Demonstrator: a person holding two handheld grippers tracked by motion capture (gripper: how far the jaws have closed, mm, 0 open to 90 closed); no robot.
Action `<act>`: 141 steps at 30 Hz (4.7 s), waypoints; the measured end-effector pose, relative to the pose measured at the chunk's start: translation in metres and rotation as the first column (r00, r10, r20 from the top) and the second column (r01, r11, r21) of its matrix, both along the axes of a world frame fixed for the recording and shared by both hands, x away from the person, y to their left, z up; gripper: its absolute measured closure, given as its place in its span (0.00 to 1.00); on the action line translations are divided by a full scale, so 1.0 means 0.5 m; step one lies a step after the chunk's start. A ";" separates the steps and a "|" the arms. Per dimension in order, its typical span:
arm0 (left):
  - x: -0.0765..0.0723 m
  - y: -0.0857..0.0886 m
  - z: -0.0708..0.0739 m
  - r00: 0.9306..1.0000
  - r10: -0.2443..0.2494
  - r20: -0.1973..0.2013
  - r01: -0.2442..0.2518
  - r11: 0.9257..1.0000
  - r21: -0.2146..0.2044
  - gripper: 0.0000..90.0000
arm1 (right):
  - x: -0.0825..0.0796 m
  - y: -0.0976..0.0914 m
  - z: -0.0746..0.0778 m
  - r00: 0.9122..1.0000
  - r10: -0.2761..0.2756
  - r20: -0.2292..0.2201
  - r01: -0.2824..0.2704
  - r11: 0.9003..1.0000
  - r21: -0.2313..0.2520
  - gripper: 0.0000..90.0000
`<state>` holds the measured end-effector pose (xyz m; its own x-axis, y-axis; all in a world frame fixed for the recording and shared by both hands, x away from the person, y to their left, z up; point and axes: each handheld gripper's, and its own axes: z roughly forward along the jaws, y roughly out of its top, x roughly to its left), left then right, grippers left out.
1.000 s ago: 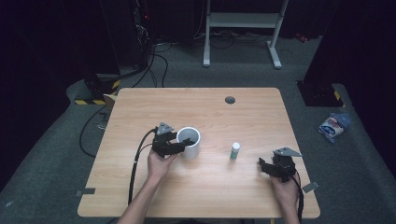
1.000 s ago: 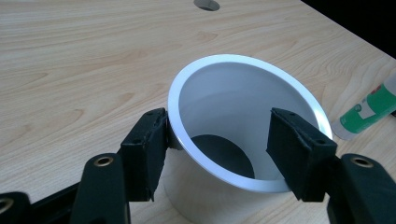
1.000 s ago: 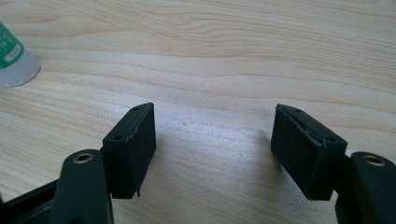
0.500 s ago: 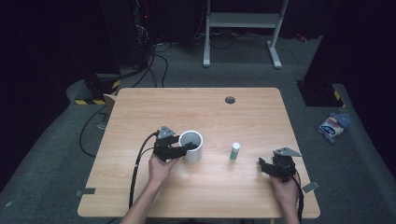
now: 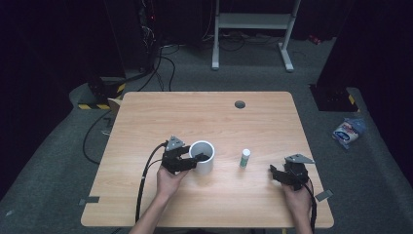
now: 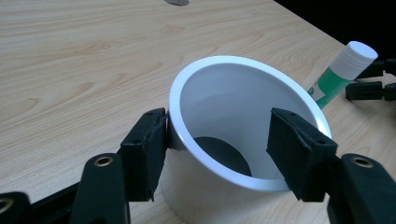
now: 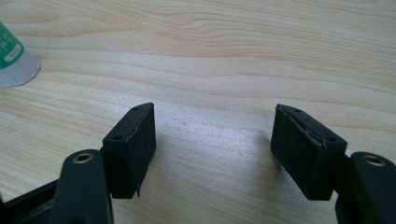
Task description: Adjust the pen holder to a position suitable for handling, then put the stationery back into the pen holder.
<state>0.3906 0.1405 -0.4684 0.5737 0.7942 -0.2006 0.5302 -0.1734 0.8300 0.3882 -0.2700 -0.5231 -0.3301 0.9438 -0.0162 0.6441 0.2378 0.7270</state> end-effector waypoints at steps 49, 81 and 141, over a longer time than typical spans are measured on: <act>-0.032 0.013 0.000 0.998 0.005 0.055 -0.001 0.997 -0.072 0.35 | 0.000 0.000 0.000 1.000 0.000 0.000 0.000 1.000 0.001 0.35; -0.032 0.146 -0.028 0.973 0.225 0.057 -0.228 0.972 0.053 0.36 | 0.000 0.000 0.000 1.000 0.000 0.000 0.000 1.000 0.000 0.35; -0.018 0.230 -0.119 0.923 0.384 -0.016 -0.366 0.891 0.267 0.31 | -0.026 0.018 0.009 0.996 0.091 -0.020 -0.091 0.995 0.030 0.42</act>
